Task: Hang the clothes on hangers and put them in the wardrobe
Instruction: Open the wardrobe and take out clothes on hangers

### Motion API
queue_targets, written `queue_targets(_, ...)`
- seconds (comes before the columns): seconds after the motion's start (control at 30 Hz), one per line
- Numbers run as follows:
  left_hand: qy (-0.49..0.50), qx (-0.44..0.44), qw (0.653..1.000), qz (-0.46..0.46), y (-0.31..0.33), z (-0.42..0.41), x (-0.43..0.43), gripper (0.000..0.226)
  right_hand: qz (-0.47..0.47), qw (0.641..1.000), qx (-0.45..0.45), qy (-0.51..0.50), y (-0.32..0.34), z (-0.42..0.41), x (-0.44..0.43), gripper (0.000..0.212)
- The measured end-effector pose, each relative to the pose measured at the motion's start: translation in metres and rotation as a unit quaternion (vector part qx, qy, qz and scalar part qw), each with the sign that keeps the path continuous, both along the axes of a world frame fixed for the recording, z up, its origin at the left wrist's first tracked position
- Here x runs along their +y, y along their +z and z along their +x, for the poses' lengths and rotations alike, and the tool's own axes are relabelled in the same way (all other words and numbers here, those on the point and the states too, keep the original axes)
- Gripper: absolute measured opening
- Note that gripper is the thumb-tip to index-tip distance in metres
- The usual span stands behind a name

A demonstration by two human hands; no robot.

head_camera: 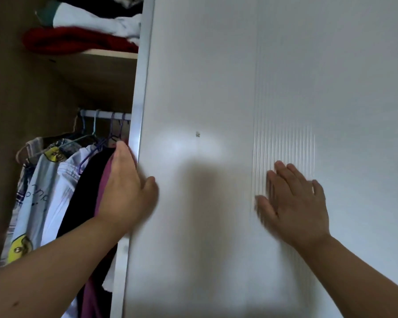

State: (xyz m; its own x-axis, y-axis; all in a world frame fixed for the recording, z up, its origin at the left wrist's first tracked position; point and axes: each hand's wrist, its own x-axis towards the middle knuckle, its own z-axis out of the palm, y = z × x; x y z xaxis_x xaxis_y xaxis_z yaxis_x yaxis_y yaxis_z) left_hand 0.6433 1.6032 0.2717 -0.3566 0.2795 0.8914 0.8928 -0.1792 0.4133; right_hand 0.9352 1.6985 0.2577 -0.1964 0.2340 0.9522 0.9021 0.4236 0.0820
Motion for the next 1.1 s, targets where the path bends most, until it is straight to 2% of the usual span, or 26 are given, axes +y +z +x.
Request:
queue_targets(0.13, -0.022, 0.03, 0.999, -0.003, -0.004, 0.017, 0.011, 0.086, -0.05, 0.993, 0.102, 0.04, 0.006, -0.012, -0.013, 0.069)
queue_targets(0.27, -0.079, 0.072, 0.994, 0.02, -0.007, 0.035, 0.023, 0.075, -0.029, 0.994, 0.01, 0.108, 0.021, -0.049, -0.028, 0.075)
queue_targets(0.37, -0.126, 0.077, 0.989, 0.009, -0.013, 0.048, 0.034, 0.077, -0.049, 0.993, -0.051, 0.095, 0.04, -0.074, -0.026, 0.078)
queue_targets(0.5, -0.199, 0.099, 0.975, -0.014, -0.018, 0.066, 0.049, 0.074, -0.085, 0.994, -0.034, 0.061, 0.045, -0.088, -0.013, 0.077)
queue_targets(0.67, -0.236, 0.105, 0.966, -0.016, -0.019, 0.095, 0.064, 0.081, -0.09, 0.996, -0.014, 0.004, 0.037, -0.064, -0.002, 0.082)
queue_targets(1.1, -0.276, 0.1, 0.955, -0.038, -0.022, 0.171, 0.096, 0.084, -0.145, 0.988, 0.04, 0.026, 0.036, 0.009, 0.009, 0.091)
